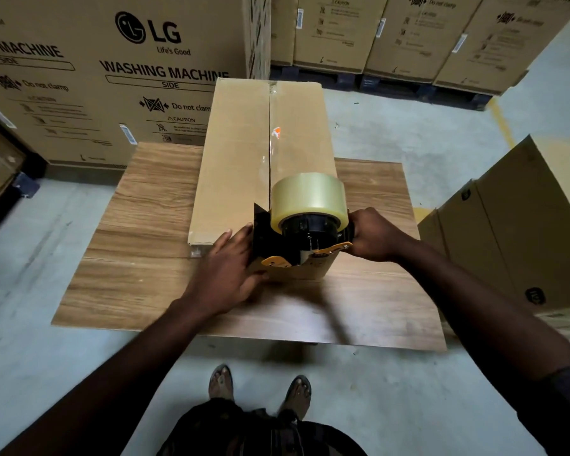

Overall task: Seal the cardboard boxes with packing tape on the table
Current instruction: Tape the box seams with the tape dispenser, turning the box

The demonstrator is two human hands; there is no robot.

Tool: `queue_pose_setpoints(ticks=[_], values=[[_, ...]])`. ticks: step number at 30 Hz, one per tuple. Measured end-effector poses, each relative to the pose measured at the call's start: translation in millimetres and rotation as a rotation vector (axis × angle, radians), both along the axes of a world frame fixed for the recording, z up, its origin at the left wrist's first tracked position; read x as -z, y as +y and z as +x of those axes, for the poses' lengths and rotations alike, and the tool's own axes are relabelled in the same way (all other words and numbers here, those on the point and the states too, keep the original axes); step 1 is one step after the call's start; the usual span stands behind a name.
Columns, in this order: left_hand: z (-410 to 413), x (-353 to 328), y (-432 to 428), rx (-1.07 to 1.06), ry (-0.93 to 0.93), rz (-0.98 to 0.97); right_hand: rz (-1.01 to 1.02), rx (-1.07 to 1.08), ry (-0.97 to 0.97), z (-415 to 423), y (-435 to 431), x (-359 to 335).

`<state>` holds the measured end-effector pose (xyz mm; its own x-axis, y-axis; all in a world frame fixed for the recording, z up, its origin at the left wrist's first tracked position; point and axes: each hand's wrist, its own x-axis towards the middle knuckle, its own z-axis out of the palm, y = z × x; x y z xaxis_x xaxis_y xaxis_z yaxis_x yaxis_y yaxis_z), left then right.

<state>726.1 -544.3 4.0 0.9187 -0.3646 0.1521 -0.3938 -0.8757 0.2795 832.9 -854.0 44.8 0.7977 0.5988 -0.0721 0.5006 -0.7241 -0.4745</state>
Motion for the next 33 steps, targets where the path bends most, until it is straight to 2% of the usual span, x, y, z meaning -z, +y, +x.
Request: queue_pose_setpoints(ticks=[5,12,17,20,26,33], values=[[0.0,4.4,2.6,0.014,0.044,0.025,0.020,0.062,-0.009,5.4,-51.4,-0.1],[-1.9,2.6,-21.6,-0.069,0.062,-0.029,0.138,-0.018,-0.193,-7.0,-100.4,0.0],[7.2,-0.8,-79.1,0.055,0.069,0.016,0.072,-0.020,-0.141,7.5,-108.9,14.4],[17.1,-3.1,-100.0,0.091,0.019,-0.042,0.099,0.011,-0.110,7.0,-111.4,19.3],[21.3,1.3,-97.4,0.018,0.070,-0.264,0.203,0.095,0.009,-2.7,-109.7,20.2],[21.2,4.4,-96.4,0.011,0.086,-0.312,0.072,0.157,0.005,-3.3,-157.1,28.8]])
